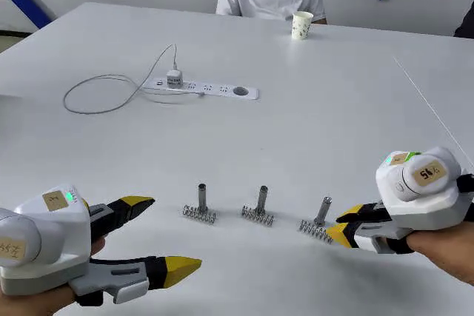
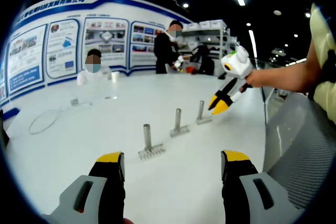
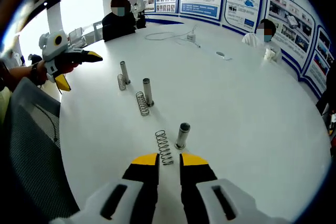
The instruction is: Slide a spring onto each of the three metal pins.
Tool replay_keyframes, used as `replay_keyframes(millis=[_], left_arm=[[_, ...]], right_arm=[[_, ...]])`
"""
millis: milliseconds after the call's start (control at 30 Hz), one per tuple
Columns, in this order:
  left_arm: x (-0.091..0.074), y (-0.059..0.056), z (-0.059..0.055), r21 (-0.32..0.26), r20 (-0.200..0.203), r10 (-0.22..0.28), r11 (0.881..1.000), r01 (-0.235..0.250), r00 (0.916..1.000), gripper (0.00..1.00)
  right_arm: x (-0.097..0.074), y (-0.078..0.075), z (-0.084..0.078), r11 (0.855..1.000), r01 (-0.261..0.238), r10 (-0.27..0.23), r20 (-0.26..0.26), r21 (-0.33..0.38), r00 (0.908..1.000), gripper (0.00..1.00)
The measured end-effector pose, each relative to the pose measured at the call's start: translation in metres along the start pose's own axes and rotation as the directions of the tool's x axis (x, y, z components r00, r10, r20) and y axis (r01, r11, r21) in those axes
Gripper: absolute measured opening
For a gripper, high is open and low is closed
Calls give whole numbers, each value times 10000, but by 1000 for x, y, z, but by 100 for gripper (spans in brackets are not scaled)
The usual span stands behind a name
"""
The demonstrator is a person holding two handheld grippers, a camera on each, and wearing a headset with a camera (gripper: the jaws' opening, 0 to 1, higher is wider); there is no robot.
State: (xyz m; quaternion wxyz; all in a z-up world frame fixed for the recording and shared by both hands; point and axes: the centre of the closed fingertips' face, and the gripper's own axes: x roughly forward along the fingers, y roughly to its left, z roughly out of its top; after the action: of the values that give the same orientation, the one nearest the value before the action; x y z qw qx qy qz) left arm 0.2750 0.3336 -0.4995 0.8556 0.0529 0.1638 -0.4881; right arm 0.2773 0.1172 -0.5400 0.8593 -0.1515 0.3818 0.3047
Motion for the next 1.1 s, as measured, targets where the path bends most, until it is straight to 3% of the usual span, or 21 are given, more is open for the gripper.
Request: replay_keyframes(millis=[500,1100], left_arm=[[1,-2,-2,-41,-79,-5,10000,5,10000,76],[0,-6,-6,-65,-164,-92,9999,91,9998,75]], right_arm=[[16,4,-15,9982,-483,465,-476,-368,9978,16],[17,10,-15,9955,-628,582,-662,-704,9961,12]])
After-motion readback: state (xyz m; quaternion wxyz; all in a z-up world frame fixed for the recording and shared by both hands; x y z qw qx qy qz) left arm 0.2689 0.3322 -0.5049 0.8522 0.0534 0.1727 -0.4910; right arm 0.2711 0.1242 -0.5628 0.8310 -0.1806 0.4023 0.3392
